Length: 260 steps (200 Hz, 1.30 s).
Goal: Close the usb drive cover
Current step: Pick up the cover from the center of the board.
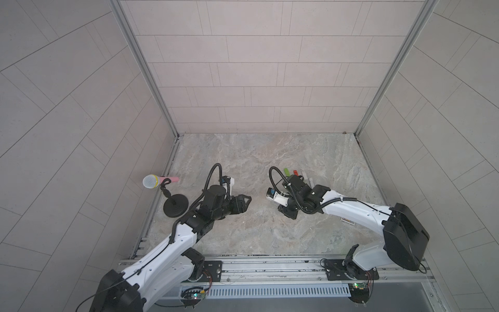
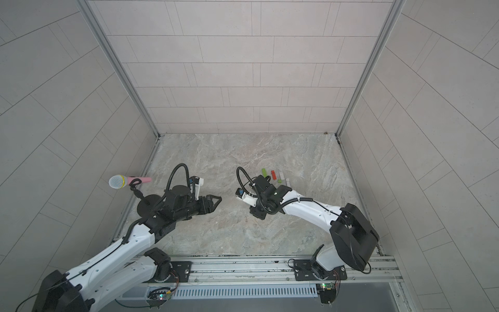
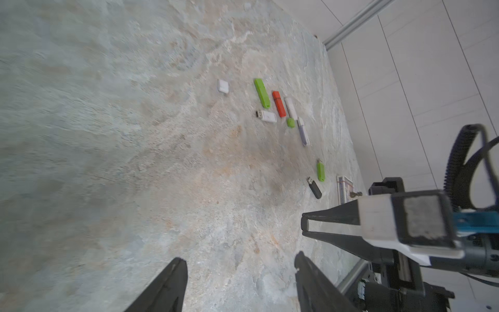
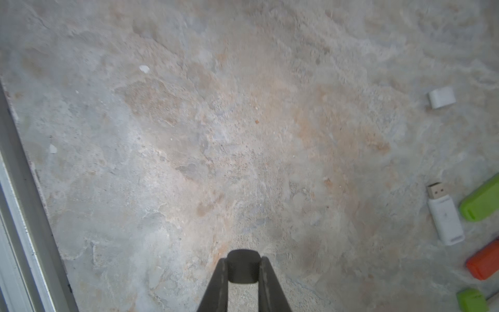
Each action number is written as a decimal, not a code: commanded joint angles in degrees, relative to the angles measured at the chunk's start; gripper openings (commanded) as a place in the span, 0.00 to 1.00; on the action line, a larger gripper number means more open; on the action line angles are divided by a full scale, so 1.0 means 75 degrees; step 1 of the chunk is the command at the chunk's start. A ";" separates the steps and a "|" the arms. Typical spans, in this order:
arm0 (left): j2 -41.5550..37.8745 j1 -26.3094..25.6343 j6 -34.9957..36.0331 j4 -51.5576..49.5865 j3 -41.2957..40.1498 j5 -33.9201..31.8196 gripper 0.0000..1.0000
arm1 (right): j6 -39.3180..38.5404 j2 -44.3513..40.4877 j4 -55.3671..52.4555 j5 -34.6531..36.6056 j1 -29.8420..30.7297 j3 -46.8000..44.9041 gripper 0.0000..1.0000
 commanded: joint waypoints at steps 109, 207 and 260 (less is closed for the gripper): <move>0.2539 -0.0647 -0.0844 0.2536 0.0699 0.3240 0.61 | -0.1073 -0.1109 0.1973 -0.1349 0.0035 -0.0935 0.18; 0.3166 -0.0711 -0.1730 0.3491 0.0595 0.3116 0.44 | -0.0988 -0.1081 0.2278 -0.1544 0.0059 -0.1017 0.18; 0.3307 -0.0737 -0.1626 0.3393 0.0630 0.3387 0.40 | -0.0775 -0.1076 0.2577 -0.1287 0.0070 -0.1040 0.18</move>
